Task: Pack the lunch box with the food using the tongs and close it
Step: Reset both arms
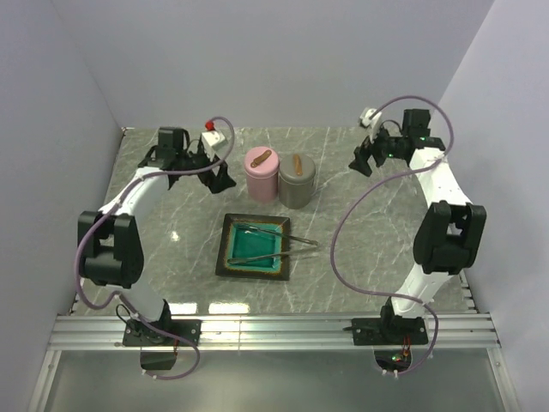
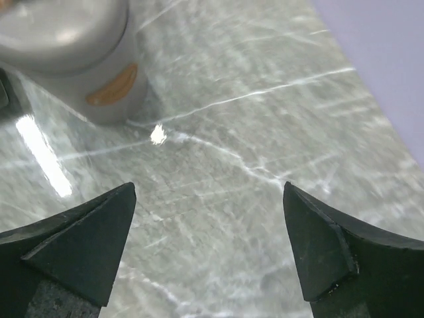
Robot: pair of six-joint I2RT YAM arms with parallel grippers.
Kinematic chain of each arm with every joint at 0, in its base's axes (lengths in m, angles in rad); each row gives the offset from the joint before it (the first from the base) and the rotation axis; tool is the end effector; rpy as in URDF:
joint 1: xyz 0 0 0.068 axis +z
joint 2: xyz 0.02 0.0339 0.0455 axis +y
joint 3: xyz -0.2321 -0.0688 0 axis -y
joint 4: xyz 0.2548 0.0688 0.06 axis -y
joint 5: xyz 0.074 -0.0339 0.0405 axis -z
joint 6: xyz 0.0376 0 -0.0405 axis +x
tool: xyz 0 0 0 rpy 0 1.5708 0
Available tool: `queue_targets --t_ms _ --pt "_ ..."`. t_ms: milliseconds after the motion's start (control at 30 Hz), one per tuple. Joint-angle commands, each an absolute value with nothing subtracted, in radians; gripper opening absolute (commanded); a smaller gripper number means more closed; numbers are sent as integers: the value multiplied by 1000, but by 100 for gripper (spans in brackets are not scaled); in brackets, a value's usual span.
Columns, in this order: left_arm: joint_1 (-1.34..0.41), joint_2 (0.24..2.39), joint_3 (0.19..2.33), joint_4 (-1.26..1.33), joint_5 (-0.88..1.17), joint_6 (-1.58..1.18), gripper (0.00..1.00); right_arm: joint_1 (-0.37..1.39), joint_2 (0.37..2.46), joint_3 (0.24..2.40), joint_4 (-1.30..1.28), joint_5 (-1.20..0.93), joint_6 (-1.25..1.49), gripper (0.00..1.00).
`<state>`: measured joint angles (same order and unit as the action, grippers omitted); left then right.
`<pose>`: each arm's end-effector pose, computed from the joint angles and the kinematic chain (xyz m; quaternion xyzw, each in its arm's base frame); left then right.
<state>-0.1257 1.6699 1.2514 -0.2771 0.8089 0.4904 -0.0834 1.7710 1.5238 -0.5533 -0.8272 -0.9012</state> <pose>0.3705 -0.0742 0.2317 0.4114 0.7429 -0.2799 0.4478 0.3981 -0.0055 0.2654 -0.4760 0.7186 0.1656 0.4792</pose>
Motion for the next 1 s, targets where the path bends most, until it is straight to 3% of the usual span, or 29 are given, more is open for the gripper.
queue_targets --t_ms 0,167,367,967 --pt "-101 1574 1370 -360 761 283 99 -100 1684 1612 -603 -766 -654 100" --pt "-65 1448 1373 -365 586 76 100 -130 1576 1614 -663 -681 -447 100" --pt "-49 1315 1307 -367 545 12 99 -138 1436 1496 -615 -709 -209 100" --pt "-48 1086 1057 -476 347 -88 99 -100 1101 1066 -518 -460 -15 100"
